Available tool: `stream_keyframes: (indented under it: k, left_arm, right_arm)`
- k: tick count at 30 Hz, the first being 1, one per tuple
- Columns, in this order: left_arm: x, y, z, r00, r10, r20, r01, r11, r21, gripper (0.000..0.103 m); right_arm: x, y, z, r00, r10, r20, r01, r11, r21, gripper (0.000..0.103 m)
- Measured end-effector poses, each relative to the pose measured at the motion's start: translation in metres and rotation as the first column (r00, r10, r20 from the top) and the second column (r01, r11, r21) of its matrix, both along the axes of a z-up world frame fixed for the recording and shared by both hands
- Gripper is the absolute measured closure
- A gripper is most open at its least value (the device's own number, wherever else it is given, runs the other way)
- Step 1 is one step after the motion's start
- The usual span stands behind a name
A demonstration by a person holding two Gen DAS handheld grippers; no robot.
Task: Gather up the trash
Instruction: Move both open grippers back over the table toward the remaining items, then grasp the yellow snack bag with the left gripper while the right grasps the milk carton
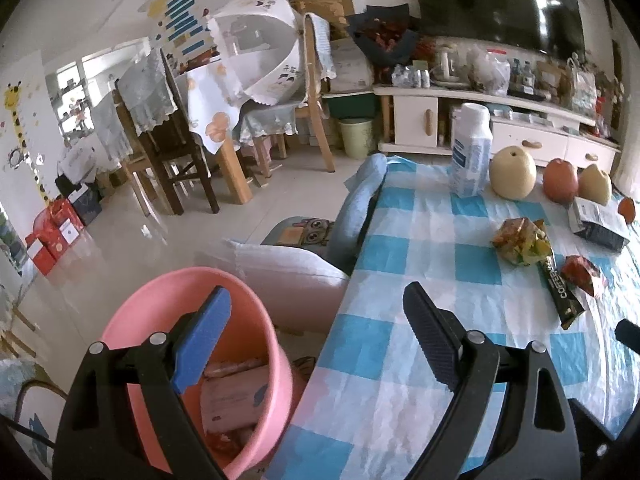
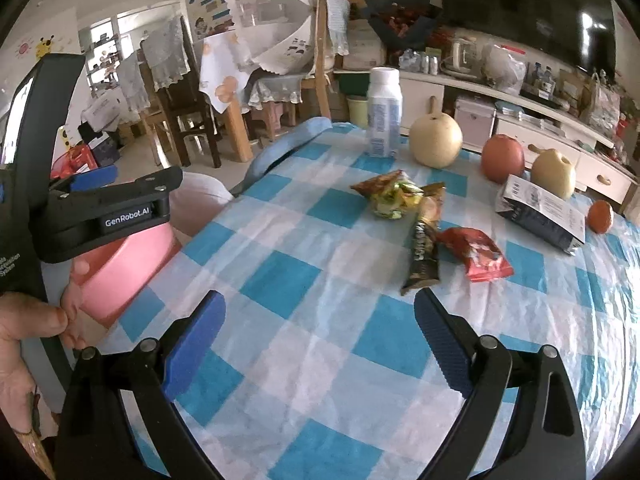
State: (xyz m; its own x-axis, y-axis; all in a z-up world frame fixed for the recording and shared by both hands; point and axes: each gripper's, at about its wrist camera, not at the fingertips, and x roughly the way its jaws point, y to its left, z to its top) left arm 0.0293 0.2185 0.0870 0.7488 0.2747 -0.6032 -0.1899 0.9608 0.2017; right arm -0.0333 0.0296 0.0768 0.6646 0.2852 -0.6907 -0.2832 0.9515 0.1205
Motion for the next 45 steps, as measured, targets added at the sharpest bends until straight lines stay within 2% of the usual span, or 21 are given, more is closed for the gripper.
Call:
stream_keyframes:
  k: [13,20,24,30,36,38,41,45]
  left_arm:
    - [0.007,-0.025,-0.005,0.999,-0.042,-0.022,0.043,0.998,0.036,0.014]
    - [0.010,-0.046,-0.010,0.992,-0.118,-0.036,0.117,0.993,-0.025,0.014]
    - [0.014,-0.065,-0.015,0.981,-0.189,-0.047,0.185,0.980,-0.076,0.014]
    - [0.025,-0.089,-0.024,0.961,-0.272,-0.043,0.259,0.948,-0.186,0.014]
    - [0.043,-0.097,-0.033,0.957,-0.290,-0.018,0.271,0.913,-0.305,0.014]
    - [0.050,-0.100,-0.038,0.952,-0.307,-0.013,0.282,0.891,-0.356,0.015]
    - [0.058,-0.108,-0.045,0.943,-0.333,-0.019,0.299,0.869,-0.393,0.015]
    - [0.070,-0.117,-0.051,0.933,-0.361,-0.008,0.315,0.826,-0.468,0.017]
  right_arm:
    - [0.000,-0.046,-0.004,0.999,-0.036,-0.001,0.036,0.999,-0.015,0.009]
    - [0.008,-0.098,-0.003,0.992,-0.127,-0.002,0.127,0.992,0.005,0.009]
    - [0.013,-0.128,-0.004,0.983,-0.181,0.002,0.181,0.983,0.005,0.009]
    - [0.026,-0.170,-0.010,0.966,-0.259,-0.009,0.260,0.966,0.021,0.009]
    - [0.043,-0.200,-0.013,0.953,-0.303,0.005,0.303,0.953,0.012,0.009]
    - [0.051,-0.209,-0.014,0.948,-0.319,0.016,0.319,0.948,0.006,0.009]
    - [0.068,-0.226,-0.015,0.939,-0.344,-0.001,0.344,0.938,0.027,0.009]
    - [0.094,-0.240,-0.006,0.945,-0.326,0.012,0.324,0.944,0.062,0.009]
